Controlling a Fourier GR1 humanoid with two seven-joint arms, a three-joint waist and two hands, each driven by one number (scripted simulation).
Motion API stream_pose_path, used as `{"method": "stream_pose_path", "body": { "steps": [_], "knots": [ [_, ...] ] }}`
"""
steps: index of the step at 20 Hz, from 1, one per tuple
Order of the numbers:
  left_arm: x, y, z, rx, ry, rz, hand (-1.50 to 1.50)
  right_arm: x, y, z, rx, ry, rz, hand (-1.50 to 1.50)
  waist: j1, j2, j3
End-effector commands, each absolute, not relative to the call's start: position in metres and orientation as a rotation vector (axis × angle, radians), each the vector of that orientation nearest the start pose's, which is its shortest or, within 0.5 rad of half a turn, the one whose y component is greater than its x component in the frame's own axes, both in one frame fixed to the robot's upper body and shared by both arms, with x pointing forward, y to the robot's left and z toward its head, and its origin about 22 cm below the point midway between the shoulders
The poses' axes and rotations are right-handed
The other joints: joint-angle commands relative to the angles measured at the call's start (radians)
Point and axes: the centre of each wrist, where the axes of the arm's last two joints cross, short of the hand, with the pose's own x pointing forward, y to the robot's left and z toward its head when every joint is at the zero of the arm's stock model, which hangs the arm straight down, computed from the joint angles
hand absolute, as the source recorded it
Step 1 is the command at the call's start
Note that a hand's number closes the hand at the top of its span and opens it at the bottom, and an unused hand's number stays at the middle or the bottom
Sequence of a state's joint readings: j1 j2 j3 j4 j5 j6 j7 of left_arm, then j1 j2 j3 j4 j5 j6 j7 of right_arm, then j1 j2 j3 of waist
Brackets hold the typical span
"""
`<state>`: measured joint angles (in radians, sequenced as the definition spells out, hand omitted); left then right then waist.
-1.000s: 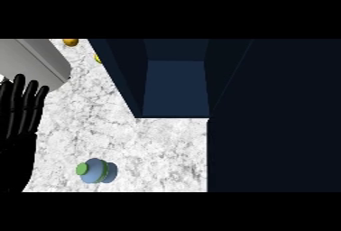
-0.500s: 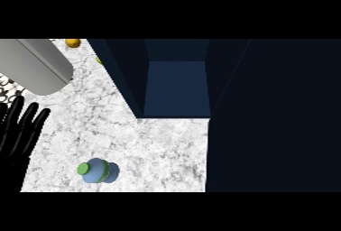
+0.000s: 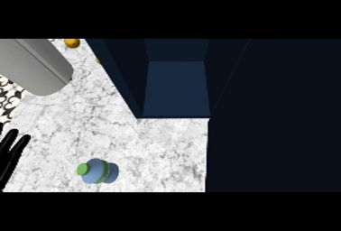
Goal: Pick up the bottled water, place it into the cabinet and close the cabinet
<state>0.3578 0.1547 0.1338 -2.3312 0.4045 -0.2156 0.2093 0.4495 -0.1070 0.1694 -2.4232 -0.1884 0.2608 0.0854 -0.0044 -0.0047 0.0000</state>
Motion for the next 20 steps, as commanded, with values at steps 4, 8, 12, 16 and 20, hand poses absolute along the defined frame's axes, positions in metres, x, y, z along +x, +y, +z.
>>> {"method": "stream_pose_path", "body": {
  "steps": [4, 8, 12, 16, 20],
  "knots": [
    [0.135, 0.296, 0.101, -0.101, -1.741, -0.057, -1.5, 0.079, -0.229, 0.15, 0.309, -1.924, 0.228, -1.5, -0.007, 0.002, -0.001],
    [0.13, 0.311, 0.079, -0.086, -1.688, -0.02, -1.5, 0.066, -0.232, 0.146, 0.305, -1.923, 0.231, -1.5, -0.011, 0.0, -0.001],
    [0.143, 0.315, 0.056, -0.082, -1.616, -0.031, -1.5, 0.058, -0.226, 0.155, 0.315, -1.952, 0.21, -1.5, -0.014, 0.001, -0.001],
    [0.158, 0.322, 0.02, -0.142, -1.539, -0.01, -1.5, 0.05, -0.218, 0.151, 0.331, -1.917, 0.243, -1.5, -0.032, -0.001, -0.002],
    [0.165, 0.317, -0.018, -0.161, -1.479, 0.026, -1.5, 0.05, -0.23, 0.145, 0.312, -1.926, 0.243, -1.5, -0.023, 0.002, -0.001]
  ]
}}
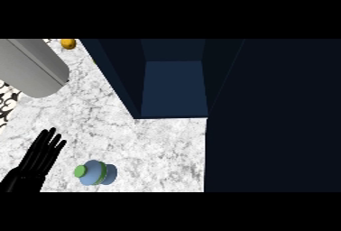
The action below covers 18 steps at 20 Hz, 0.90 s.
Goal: Pick up the bottled water, place it into the cabinet and close the cabinet
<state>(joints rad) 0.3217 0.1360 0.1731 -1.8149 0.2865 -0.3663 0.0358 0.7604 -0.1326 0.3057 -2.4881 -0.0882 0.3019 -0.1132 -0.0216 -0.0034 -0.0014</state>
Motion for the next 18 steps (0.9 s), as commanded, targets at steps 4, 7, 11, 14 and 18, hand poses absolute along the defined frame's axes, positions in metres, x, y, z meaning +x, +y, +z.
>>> {"method": "stream_pose_path", "body": {
  "steps": [4, 7, 11, 14, 18],
  "knots": [
    [0.18, 0.316, -0.034, -0.157, -1.505, 0.021, -1.5, 0.036, -0.225, 0.154, 0.336, -1.925, 0.234, -1.5, -0.012, -0.002, 0.0],
    [0.179, 0.311, -0.064, -0.176, -1.471, 0.012, -1.5, 0.035, -0.224, 0.157, 0.321, -1.942, 0.218, -1.5, -0.007, 0.0, 0.0],
    [0.175, 0.314, -0.102, -0.229, -1.45, 0.032, -1.5, 0.034, -0.228, 0.147, 0.326, -1.928, 0.212, -1.5, -0.009, 0.001, -0.001],
    [0.18, 0.309, -0.116, -0.273, -1.448, 0.002, -1.5, 0.034, -0.235, 0.148, 0.323, -1.929, 0.255, -1.5, 0.0, 0.003, 0.0],
    [0.185, 0.315, -0.143, -0.284, -1.483, 0.023, -1.5, 0.039, -0.233, 0.14, 0.313, -1.921, 0.259, -1.5, -0.001, 0.007, -0.002]
  ]
}}
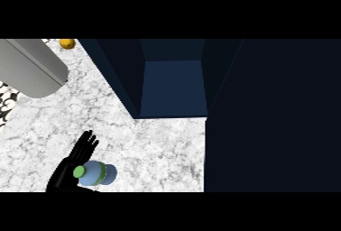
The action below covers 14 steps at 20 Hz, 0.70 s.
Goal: Pick up the bottled water, place it into the cabinet and close the cabinet
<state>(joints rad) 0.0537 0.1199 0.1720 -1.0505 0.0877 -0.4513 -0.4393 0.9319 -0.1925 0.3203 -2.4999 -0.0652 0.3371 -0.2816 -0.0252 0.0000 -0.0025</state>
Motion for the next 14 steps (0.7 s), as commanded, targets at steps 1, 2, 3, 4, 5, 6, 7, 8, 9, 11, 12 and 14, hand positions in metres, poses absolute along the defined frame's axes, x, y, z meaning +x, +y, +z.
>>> {"method": "stream_pose_path", "body": {
  "steps": [1, 2, 3, 4, 5, 6, 7, 8, 9, 11, 12, 14],
  "knots": [
    [0.198, 0.308, -0.138, -0.289, -1.483, 0.001, -1.5, 0.027, -0.233, 0.151, 0.318, -1.923, 0.249, -1.5, -0.009, -0.001, 0.0],
    [0.192, 0.283, -0.149, -0.309, -1.477, -0.012, -1.5, 0.03, -0.223, 0.151, 0.33, -1.935, 0.21, -1.5, -0.002, 0.001, -0.001],
    [0.197, 0.294, -0.148, -0.296, -1.487, -0.015, -1.5, 0.031, -0.225, 0.157, 0.321, -1.929, 0.243, -1.5, 0.003, 0.002, -0.001],
    [0.192, 0.304, -0.149, -0.335, -1.479, -0.002, -1.5, 0.025, -0.226, 0.168, 0.32, -1.936, 0.235, -1.5, -0.001, 0.001, -0.001],
    [0.192, 0.302, -0.156, -0.36, -1.478, 0.044, 1.5, 0.029, -0.231, 0.147, 0.339, -1.908, 0.252, -1.5, -0.002, 0.0, 0.0],
    [0.185, 0.294, -0.167, -0.356, -1.501, 0.06, 1.5, 0.027, -0.226, 0.145, 0.329, -1.919, 0.25, -1.5, -0.012, 0.0, -0.002],
    [0.18, 0.301, -0.165, -0.341, -1.513, 0.056, 1.5, 0.028, -0.233, 0.156, 0.315, -1.933, 0.237, -1.5, 0.004, 0.001, 0.0],
    [0.194, 0.295, -0.165, -0.337, -1.529, 0.033, 1.5, 0.027, -0.231, 0.153, 0.331, -1.92, 0.238, -1.5, -0.002, 0.002, -0.001],
    [0.203, 0.295, -0.161, -0.314, -1.527, -0.018, 1.5, 0.029, -0.22, 0.152, 0.323, -1.938, 0.21, -1.5, 0.001, 0.001, -0.001],
    [0.186, 0.308, -0.167, -0.247, -1.55, -0.077, 1.5, 0.027, -0.23, 0.15, 0.331, -1.913, 0.235, -1.5, -0.002, 0.002, -0.001],
    [0.171, 0.298, -0.172, -0.252, -1.554, -0.111, 1.5, 0.024, -0.23, 0.152, 0.344, -1.926, 0.236, -1.5, 0.001, -0.002, 0.001],
    [0.193, 0.297, -0.169, -0.199, -1.596, -0.133, 1.5, 0.026, -0.227, 0.15, 0.329, -1.905, 0.231, -1.5, -0.002, 0.003, -0.001]
  ]
}}
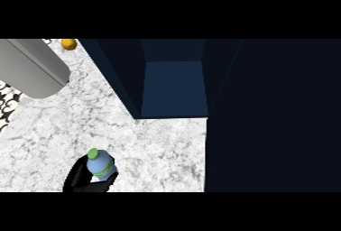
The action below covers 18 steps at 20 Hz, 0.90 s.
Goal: Pick up the bottled water, place it into the cabinet and close the cabinet
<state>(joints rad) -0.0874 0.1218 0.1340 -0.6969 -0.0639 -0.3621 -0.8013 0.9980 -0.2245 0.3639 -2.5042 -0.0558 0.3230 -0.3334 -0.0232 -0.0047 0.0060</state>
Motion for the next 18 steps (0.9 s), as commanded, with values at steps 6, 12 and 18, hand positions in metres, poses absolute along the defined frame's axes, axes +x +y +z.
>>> {"method": "stream_pose_path", "body": {
  "steps": [6, 12, 18],
  "knots": [
    [0.188, 0.288, -0.178, -0.039, -1.734, -0.182, 1.5, 0.027, -0.226, 0.134, 0.334, -1.909, 0.198, -1.5, 0.001, 0.006, -0.009],
    [0.205, 0.236, -0.175, 0.008, -1.772, -0.115, 1.5, 0.021, -0.231, 0.137, 0.306, -1.891, 0.214, -1.5, 0.003, 0.002, -0.007],
    [0.22, 0.231, -0.165, -0.082, -1.763, -0.09, 1.5, 0.019, -0.229, 0.144, 0.334, -1.915, 0.206, -1.5, 0.006, 0.002, -0.007]
  ]
}}
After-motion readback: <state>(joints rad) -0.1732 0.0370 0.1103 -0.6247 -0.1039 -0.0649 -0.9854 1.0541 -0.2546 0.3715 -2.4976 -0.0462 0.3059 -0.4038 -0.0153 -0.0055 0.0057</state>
